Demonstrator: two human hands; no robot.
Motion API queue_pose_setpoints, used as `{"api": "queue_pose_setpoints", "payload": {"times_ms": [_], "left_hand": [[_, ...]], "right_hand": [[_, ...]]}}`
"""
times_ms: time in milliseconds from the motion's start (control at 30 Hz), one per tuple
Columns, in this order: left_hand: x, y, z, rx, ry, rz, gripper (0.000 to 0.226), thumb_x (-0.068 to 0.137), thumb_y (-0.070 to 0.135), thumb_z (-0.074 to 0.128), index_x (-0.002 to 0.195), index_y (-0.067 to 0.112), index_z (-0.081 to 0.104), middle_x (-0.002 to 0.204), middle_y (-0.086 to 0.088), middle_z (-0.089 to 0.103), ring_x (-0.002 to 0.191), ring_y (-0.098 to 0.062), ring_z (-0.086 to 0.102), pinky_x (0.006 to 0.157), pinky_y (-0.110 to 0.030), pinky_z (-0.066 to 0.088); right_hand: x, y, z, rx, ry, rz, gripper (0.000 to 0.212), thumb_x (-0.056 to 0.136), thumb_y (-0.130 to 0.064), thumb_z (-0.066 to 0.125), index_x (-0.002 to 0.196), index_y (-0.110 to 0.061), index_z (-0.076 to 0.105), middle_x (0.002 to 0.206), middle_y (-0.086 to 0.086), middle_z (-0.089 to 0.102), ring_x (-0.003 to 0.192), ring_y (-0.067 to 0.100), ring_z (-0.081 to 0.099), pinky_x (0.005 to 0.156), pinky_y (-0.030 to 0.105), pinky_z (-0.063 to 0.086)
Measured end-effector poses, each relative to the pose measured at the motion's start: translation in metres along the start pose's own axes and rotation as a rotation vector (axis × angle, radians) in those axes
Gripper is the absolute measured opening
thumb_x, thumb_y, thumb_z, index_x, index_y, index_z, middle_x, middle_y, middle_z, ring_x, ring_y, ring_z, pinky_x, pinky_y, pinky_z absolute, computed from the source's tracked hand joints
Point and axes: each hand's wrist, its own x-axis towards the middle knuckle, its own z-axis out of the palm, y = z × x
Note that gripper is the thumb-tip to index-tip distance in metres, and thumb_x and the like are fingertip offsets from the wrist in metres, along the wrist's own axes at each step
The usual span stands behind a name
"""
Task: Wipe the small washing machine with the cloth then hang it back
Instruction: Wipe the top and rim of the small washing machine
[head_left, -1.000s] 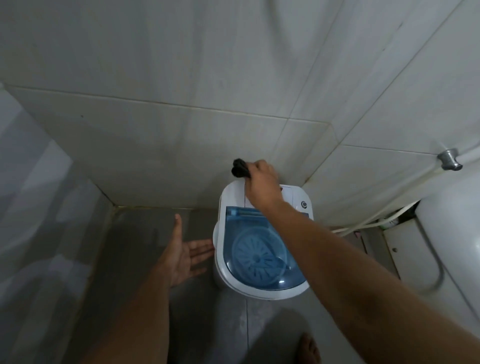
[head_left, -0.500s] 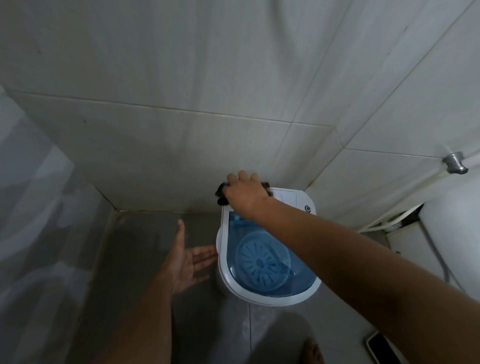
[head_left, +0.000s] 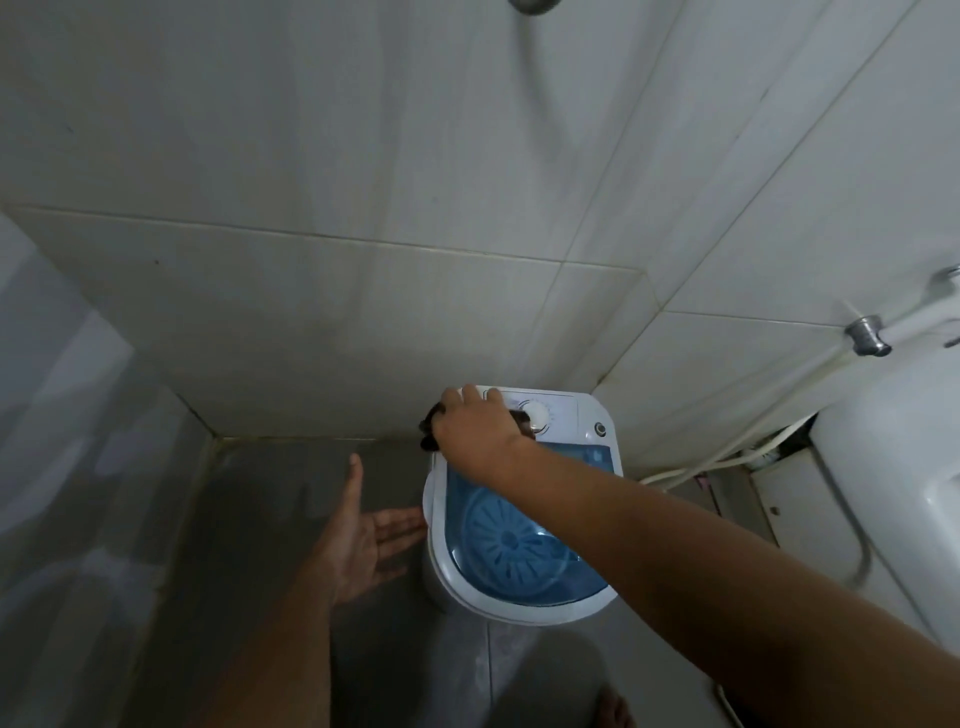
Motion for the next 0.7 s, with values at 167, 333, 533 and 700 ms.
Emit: {"api": "queue_pose_setpoints", "payload": {"times_ms": [167, 333, 533, 700], "left_hand": [[-0.003, -0.001, 0.003, 0.006, 0.002, 0.009, 0.122, 0.057, 0.104, 0.022, 0.116, 0.009, 0.07, 0.128, -0.009, 0.068, 0.125, -0.024, 0.056, 0.113, -0.054, 0.025], [-0.006, 0.001, 0.008, 0.03, 0.04, 0.02, 0.129, 0.056, 0.104, 0.025, 0.127, 0.005, 0.067, 0.132, -0.01, 0.068, 0.126, -0.024, 0.057, 0.114, -0.055, 0.027], [-0.006, 0.002, 0.011, 0.042, 0.069, 0.025, 0.132, 0.056, 0.104, 0.024, 0.132, 0.004, 0.063, 0.128, -0.01, 0.07, 0.123, -0.025, 0.058, 0.112, -0.052, 0.027], [-0.005, 0.002, 0.012, 0.014, 0.075, 0.021, 0.124, 0.056, 0.104, 0.022, 0.122, 0.009, 0.067, 0.121, -0.01, 0.072, 0.117, -0.023, 0.06, 0.101, -0.048, 0.033]], "right_hand": [[-0.015, 0.033, -0.014, 0.472, -0.195, -0.129, 0.029, 0.091, -0.017, 0.064, 0.119, -0.01, 0.067, 0.113, 0.016, 0.067, 0.104, 0.034, 0.065, 0.079, 0.036, 0.05], [0.024, 0.073, -0.007, 0.43, 0.123, 0.197, 0.039, 0.096, -0.021, 0.058, 0.135, -0.019, 0.059, 0.127, 0.014, 0.054, 0.114, 0.035, 0.053, 0.091, 0.047, 0.049], [-0.003, 0.004, 0.035, 0.235, 0.166, -0.104, 0.053, 0.085, -0.014, 0.065, 0.138, -0.02, 0.056, 0.136, 0.01, 0.049, 0.121, 0.037, 0.045, 0.094, 0.048, 0.041], [-0.009, -0.007, 0.026, 0.515, 0.139, -0.227, 0.048, 0.09, -0.013, 0.062, 0.137, -0.02, 0.06, 0.128, 0.012, 0.057, 0.117, 0.036, 0.051, 0.094, 0.047, 0.046]]}}
